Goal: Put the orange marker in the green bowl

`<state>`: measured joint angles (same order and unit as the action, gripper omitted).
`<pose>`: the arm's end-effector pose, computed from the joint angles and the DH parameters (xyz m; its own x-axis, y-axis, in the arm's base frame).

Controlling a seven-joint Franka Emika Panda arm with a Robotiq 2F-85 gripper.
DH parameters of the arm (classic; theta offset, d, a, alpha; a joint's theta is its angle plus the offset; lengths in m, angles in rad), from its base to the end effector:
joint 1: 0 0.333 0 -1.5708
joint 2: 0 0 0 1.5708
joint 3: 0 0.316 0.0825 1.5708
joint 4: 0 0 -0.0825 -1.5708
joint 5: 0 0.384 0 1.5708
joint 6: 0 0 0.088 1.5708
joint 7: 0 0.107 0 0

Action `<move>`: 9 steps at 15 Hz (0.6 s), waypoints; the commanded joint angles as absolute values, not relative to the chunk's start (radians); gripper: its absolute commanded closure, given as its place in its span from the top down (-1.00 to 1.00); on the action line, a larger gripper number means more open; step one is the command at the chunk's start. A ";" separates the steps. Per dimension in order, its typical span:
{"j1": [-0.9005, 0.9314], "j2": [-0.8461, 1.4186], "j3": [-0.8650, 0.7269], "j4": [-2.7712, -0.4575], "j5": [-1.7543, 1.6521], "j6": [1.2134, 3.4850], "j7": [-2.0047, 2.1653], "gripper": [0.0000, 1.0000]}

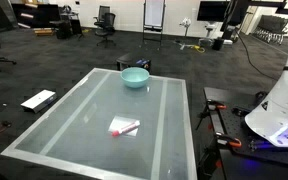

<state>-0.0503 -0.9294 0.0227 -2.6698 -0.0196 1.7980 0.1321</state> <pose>0.2825 -0.0089 0.5029 0.9848 -0.1625 0.0618 -0.1645 -0.9859 0.0296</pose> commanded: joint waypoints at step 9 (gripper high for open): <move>-0.049 -0.921 0.028 -2.666 -0.023 1.807 0.124 1.00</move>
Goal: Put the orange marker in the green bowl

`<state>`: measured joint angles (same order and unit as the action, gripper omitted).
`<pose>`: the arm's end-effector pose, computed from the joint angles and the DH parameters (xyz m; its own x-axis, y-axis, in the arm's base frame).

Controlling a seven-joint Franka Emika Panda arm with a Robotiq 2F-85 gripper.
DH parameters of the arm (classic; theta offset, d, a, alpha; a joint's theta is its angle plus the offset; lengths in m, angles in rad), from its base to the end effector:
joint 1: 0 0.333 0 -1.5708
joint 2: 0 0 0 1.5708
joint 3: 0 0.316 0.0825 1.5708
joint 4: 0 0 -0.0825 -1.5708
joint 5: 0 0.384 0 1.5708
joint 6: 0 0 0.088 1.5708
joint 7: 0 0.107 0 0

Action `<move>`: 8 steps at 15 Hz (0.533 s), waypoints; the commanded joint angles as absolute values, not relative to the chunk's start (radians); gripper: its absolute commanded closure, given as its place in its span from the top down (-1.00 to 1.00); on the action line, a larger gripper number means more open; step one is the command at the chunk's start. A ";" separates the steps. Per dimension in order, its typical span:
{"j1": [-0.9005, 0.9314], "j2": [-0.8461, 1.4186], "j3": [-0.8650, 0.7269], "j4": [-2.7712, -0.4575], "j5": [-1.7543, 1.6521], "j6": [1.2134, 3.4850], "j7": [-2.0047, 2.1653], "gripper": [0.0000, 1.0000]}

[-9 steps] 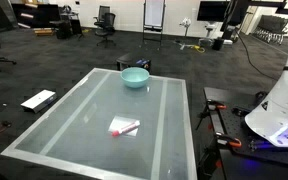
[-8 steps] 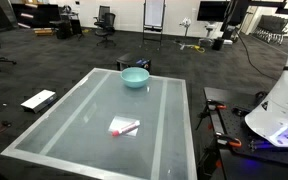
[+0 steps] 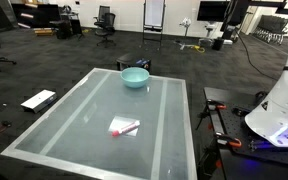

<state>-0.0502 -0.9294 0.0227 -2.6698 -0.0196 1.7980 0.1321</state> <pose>0.2825 -0.0089 0.5029 0.9848 -0.1624 0.0618 -0.1644 -0.9859 0.0296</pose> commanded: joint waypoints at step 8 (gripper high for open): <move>0.005 -0.757 0.065 -2.592 -0.046 1.946 0.051 1.00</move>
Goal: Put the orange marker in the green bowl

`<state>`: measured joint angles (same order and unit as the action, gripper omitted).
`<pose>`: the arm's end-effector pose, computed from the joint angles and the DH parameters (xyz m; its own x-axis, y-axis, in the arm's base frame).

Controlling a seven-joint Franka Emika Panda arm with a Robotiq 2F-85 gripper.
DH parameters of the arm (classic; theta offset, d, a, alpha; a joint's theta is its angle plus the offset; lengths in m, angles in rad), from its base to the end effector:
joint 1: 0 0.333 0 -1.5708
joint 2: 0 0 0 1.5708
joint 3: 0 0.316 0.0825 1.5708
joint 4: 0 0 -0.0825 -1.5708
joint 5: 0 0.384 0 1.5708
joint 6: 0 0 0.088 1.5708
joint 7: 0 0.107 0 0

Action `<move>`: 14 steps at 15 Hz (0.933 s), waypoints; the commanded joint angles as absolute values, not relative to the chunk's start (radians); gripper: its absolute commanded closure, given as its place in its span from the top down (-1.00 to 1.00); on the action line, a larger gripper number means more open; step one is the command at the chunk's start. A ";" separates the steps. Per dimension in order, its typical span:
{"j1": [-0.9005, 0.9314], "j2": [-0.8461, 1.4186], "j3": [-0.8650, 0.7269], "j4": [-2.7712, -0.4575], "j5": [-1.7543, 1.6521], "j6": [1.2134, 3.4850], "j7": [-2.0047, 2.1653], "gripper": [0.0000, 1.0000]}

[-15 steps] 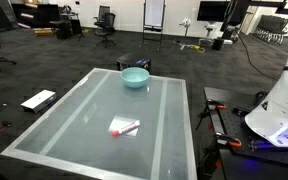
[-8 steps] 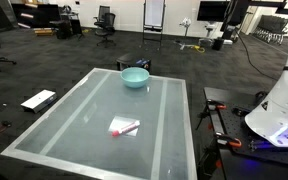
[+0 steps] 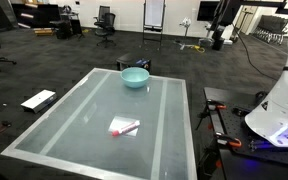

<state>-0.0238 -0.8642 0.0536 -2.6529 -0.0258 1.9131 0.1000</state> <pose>0.3066 0.0085 0.5029 0.9888 -0.0751 0.1288 -0.0825 -0.9952 0.0533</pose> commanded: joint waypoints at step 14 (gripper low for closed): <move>0.123 -0.241 0.062 -2.403 -0.102 2.274 -0.292 1.00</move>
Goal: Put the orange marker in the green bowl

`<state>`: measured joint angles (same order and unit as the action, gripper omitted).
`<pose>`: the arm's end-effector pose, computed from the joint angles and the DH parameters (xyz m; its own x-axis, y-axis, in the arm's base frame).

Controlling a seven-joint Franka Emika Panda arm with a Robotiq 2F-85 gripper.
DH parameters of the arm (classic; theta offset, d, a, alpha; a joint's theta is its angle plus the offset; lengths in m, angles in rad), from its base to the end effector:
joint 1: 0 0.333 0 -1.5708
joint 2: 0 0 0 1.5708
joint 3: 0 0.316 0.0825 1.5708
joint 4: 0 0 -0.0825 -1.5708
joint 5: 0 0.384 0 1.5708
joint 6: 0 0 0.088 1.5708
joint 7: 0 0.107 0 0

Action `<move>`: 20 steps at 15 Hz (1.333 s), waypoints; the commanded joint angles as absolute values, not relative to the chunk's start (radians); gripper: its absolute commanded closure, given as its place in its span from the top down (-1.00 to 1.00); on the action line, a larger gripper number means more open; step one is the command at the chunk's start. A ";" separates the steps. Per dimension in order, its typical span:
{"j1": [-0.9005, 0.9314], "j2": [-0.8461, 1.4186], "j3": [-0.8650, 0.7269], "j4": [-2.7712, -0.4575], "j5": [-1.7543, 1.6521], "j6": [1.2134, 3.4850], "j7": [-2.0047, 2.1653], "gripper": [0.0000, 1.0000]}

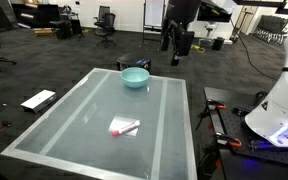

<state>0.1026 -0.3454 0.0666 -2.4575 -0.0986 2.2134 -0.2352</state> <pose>0.4349 0.0716 0.4334 0.8934 0.4439 0.0690 0.4336 -0.8922 0.1263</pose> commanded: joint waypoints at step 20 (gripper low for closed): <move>0.113 0.062 0.088 -2.323 -0.062 2.383 -0.392 1.00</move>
